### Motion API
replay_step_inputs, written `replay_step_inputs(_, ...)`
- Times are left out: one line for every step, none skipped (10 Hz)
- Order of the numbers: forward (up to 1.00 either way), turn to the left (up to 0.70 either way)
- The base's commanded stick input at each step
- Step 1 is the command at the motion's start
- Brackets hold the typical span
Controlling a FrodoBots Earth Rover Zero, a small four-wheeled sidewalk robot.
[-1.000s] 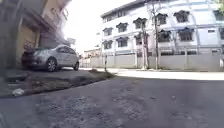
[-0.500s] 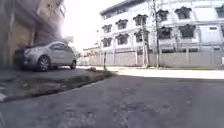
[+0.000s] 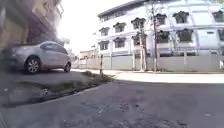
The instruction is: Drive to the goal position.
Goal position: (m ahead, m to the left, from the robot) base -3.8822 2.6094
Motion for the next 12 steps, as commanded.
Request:
replay_step_inputs(1.0,-0.2)
replay_step_inputs(1.0,-0.2)
replay_step_inputs(1.0,-0.2)
replay_step_inputs(1.0,-0.2)
replay_step_inputs(1.0,-0.2)
replay_step_inputs(1.0,-0.2)
replay_step_inputs(1.0,-0.2)
replay_step_inputs(1.0,-0.2)
replay_step_inputs(1.0,-0.2)
replay_step_inputs(1.0,-0.2)
replay_step_inputs(1.0,-0.2)
replay_step_inputs(1.0,-0.2)
